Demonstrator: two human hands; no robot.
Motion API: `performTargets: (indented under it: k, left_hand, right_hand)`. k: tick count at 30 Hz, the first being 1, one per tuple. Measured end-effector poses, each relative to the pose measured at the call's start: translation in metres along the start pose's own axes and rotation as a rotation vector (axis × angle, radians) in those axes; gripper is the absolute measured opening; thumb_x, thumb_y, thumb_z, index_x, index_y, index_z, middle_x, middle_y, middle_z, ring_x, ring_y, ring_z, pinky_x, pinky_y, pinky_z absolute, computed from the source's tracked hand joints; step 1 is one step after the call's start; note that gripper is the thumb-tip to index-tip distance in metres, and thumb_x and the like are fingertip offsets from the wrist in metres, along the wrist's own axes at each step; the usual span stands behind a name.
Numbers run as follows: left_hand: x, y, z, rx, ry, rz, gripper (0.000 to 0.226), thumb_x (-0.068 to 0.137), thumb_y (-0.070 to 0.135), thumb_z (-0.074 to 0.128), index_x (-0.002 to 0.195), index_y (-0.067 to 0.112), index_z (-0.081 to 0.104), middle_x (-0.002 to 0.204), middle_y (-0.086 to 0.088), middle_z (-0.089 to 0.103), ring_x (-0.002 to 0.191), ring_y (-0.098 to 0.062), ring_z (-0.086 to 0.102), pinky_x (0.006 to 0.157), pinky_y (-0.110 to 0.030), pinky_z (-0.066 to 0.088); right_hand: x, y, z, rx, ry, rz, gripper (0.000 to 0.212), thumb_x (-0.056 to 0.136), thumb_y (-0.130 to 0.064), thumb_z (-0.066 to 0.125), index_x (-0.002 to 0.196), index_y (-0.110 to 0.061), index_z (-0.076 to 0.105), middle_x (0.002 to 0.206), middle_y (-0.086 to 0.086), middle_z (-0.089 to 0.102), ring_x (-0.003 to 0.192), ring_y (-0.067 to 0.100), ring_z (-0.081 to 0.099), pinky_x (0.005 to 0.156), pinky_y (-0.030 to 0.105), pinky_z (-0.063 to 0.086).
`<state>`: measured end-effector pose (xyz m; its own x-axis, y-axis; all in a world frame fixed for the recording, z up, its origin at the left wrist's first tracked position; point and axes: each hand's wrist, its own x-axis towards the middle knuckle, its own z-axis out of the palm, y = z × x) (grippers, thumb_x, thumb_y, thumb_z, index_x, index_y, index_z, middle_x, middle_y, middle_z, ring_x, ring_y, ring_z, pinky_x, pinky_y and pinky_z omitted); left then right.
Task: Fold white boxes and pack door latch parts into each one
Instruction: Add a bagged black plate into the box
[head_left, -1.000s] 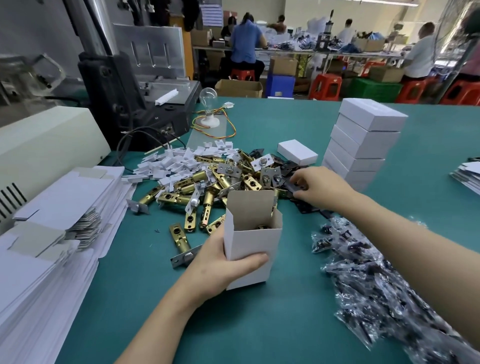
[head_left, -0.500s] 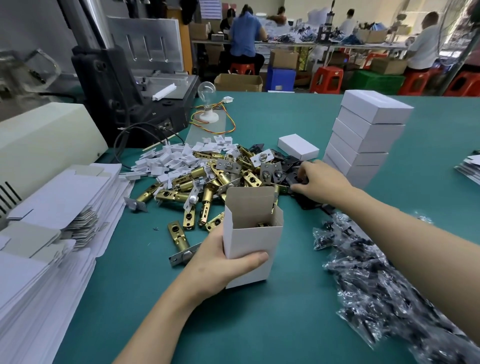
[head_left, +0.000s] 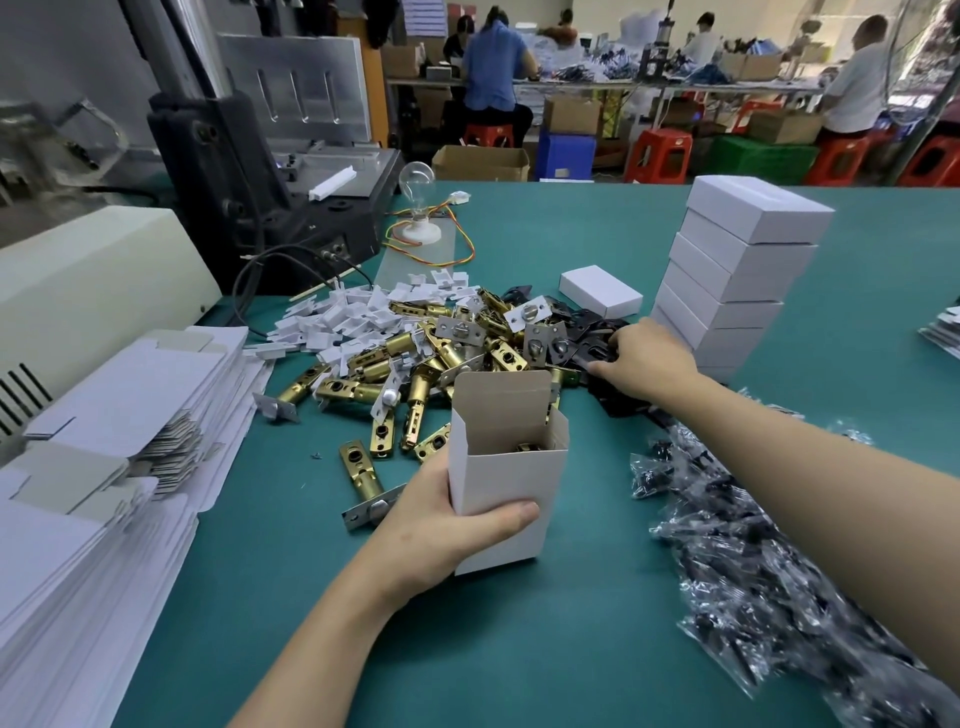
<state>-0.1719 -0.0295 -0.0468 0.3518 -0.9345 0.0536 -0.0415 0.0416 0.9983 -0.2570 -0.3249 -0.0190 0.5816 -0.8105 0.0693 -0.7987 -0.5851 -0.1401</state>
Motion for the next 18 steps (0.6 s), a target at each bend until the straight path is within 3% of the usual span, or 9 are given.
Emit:
performTargets:
  k: [3,6,11,18]
  left_hand:
    - [0.0,0.0,0.0,0.002,0.001,-0.002,0.038,0.078,0.032,0.086,0.112,0.043,0.072,0.108,0.005,0.075,0.102,-0.014,0.072,0.083,-0.027,0.059]
    - [0.0,0.0,0.0,0.005,0.0,-0.007,0.038,0.08,0.025,0.084,0.111,0.042,0.072,0.107,0.005,0.075,0.101,-0.013,0.072,0.082,-0.025,0.058]
    - [0.0,0.001,0.0,0.007,-0.005,-0.011,0.037,0.081,0.025,0.083,0.112,0.042,0.072,0.107,0.007,0.075,0.101,-0.01,0.072,0.081,-0.022,0.057]
    - [0.0,0.0,-0.001,0.018,0.005,-0.012,0.038,0.08,0.029,0.084,0.113,0.043,0.071,0.11,0.006,0.075,0.103,-0.013,0.072,0.082,-0.024,0.058]
  right_hand:
    - [0.003,0.0,0.0,0.073,-0.018,0.047,0.045,0.089,-0.049,0.074,0.077,-0.009,0.058,0.086,0.01,0.058,0.078,0.029,0.056,0.06,0.03,0.041]
    - [0.003,0.0,-0.005,0.194,-0.029,0.09,0.039,0.084,-0.041,0.082,0.082,-0.009,0.06,0.077,0.007,0.058,0.071,0.025,0.053,0.056,0.03,0.038]
    - [0.002,0.004,-0.004,0.28,0.089,0.107,0.031,0.089,-0.024,0.078,0.101,0.0,0.064,0.095,0.018,0.068,0.089,0.035,0.062,0.066,0.034,0.042]
    - [-0.005,0.003,-0.018,0.193,0.247,-0.012,0.016,0.097,-0.018,0.063,0.098,-0.012,0.078,0.097,0.01,0.075,0.097,0.036,0.065,0.072,0.034,0.046]
